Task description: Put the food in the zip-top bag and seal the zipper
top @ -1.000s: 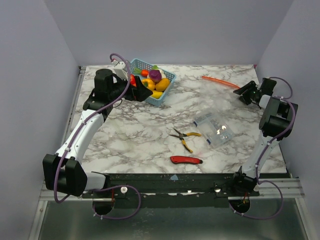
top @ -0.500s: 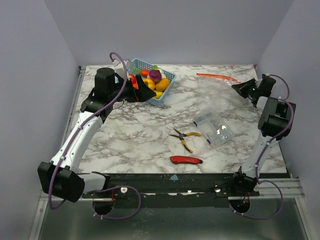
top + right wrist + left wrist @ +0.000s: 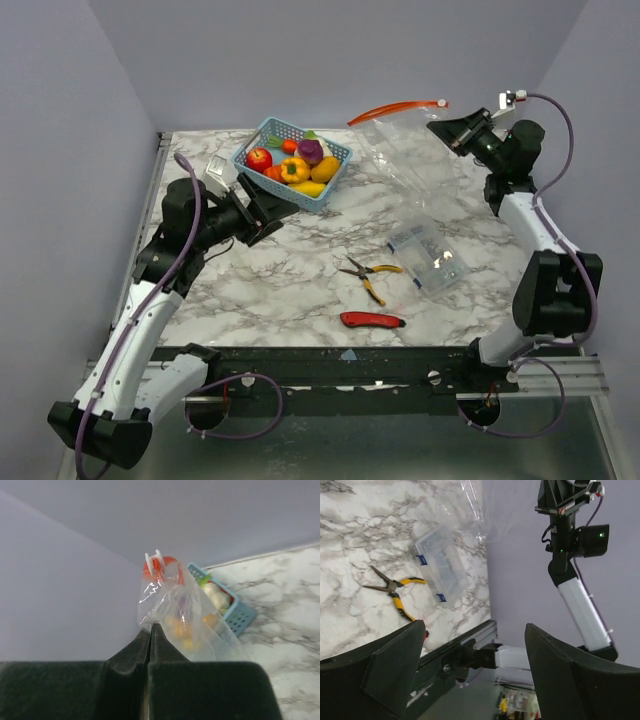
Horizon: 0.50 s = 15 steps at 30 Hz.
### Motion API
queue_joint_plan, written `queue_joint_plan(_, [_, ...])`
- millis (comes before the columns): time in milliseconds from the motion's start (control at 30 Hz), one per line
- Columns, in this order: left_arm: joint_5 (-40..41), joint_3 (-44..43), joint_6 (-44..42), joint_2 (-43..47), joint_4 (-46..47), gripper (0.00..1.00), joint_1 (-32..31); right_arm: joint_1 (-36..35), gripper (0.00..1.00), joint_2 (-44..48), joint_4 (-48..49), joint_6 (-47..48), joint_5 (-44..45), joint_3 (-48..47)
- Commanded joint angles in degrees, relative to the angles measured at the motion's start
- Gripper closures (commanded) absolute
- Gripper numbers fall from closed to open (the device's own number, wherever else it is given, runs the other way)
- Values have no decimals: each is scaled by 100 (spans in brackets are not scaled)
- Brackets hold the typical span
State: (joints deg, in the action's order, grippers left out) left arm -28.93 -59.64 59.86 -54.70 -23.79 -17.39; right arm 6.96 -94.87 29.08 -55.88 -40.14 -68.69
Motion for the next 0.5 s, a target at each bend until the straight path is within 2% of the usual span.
queue_joint_plan(0, [238, 75, 1454, 654, -507, 19, -21, -841, 99, 809, -433, 787, 297, -8])
queue_joint_plan(167, [632, -31, 2117, 1378, -1014, 21, -19, -1958, 99, 1277, -286, 1004, 1039, -64])
queue_joint_plan(267, [1241, -393, 2049, 1728, -1655, 25, -19, -2634, 99, 1287, 1, 1068, 1625, -83])
queue_joint_plan(400, [1990, -863, 1774, 1822, -2563, 25, -19, -3694, 99, 1146, 1063, 1245, 2701, 279])
queue_joint_plan(467, [2016, -805, 1953, 1831, -2706, 23, -11, -4327, 99, 1085, 1703, 1894, 3376, 712])
